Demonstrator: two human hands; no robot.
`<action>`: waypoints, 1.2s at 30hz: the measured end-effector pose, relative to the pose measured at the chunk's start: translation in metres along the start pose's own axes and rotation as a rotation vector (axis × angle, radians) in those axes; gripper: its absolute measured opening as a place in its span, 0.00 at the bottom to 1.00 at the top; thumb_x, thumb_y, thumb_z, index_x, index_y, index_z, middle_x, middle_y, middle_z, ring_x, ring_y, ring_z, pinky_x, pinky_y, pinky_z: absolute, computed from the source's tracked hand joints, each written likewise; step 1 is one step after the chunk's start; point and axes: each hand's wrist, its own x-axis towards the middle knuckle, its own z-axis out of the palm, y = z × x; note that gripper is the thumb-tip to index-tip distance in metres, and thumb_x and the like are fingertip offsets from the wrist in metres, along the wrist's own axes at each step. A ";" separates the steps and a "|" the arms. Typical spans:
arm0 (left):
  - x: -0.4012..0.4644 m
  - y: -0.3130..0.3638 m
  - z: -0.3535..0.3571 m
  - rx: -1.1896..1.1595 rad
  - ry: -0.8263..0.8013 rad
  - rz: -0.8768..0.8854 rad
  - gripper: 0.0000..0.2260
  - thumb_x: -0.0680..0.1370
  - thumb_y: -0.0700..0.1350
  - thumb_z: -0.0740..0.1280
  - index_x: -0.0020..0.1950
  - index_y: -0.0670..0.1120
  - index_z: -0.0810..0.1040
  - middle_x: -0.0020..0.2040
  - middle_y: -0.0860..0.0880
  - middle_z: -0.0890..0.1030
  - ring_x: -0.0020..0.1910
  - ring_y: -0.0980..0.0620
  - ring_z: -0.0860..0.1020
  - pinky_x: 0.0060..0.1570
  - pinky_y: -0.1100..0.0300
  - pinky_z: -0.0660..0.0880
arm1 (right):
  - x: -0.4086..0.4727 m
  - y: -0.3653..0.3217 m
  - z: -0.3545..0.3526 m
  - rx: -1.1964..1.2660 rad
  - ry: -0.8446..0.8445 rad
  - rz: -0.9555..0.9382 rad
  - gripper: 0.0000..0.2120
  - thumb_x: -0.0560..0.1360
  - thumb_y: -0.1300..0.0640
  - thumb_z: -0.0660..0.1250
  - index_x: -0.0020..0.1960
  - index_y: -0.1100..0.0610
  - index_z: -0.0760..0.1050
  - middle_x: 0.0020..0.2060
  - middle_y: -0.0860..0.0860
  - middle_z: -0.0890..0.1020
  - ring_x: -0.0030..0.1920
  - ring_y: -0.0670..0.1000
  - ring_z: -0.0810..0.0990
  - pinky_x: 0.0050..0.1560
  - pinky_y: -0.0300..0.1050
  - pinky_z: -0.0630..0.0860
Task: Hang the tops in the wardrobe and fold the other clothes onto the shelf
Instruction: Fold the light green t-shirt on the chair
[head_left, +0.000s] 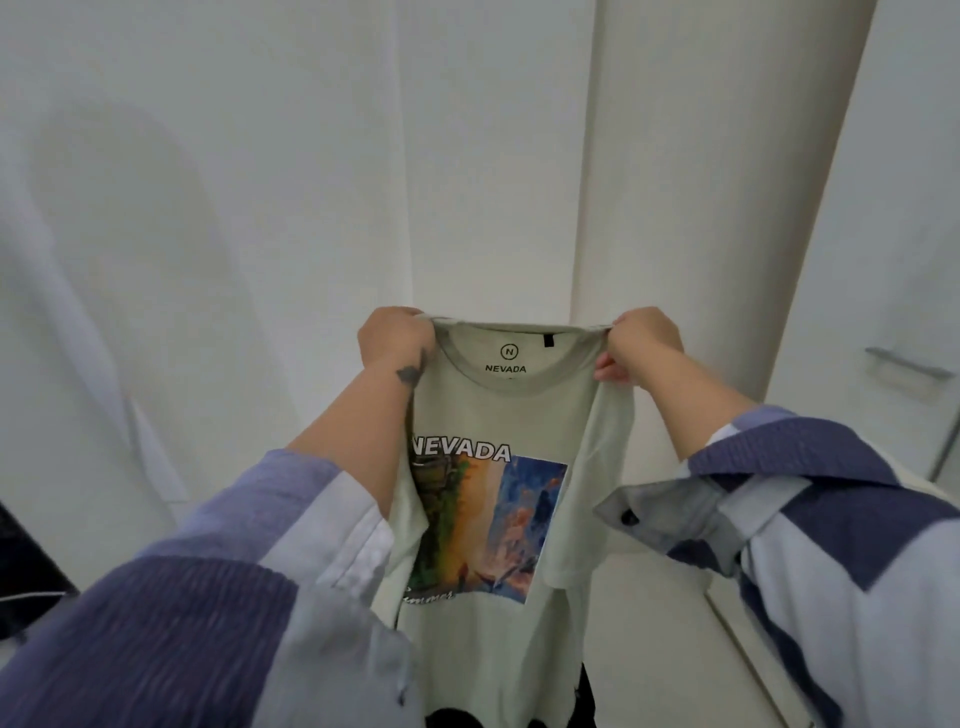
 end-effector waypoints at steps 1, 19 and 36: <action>-0.002 0.003 -0.001 -0.032 0.027 -0.006 0.13 0.76 0.38 0.61 0.56 0.44 0.82 0.58 0.45 0.81 0.60 0.45 0.77 0.53 0.65 0.69 | 0.001 -0.002 0.002 0.012 0.002 -0.021 0.14 0.77 0.64 0.60 0.34 0.64 0.74 0.15 0.55 0.76 0.31 0.54 0.82 0.28 0.41 0.72; 0.010 0.005 -0.024 -0.685 -0.420 -0.212 0.09 0.72 0.45 0.54 0.39 0.46 0.73 0.35 0.49 0.74 0.32 0.50 0.71 0.35 0.59 0.65 | -0.002 0.001 -0.015 0.153 -0.416 -0.264 0.10 0.82 0.59 0.50 0.43 0.53 0.65 0.38 0.51 0.70 0.32 0.51 0.65 0.31 0.42 0.62; 0.064 -0.036 0.000 -0.516 -0.511 -0.324 0.13 0.75 0.36 0.53 0.47 0.43 0.77 0.38 0.47 0.83 0.36 0.49 0.81 0.41 0.61 0.78 | 0.041 -0.013 0.048 0.394 -0.534 -0.199 0.11 0.83 0.54 0.48 0.47 0.51 0.67 0.47 0.50 0.77 0.42 0.50 0.77 0.40 0.45 0.75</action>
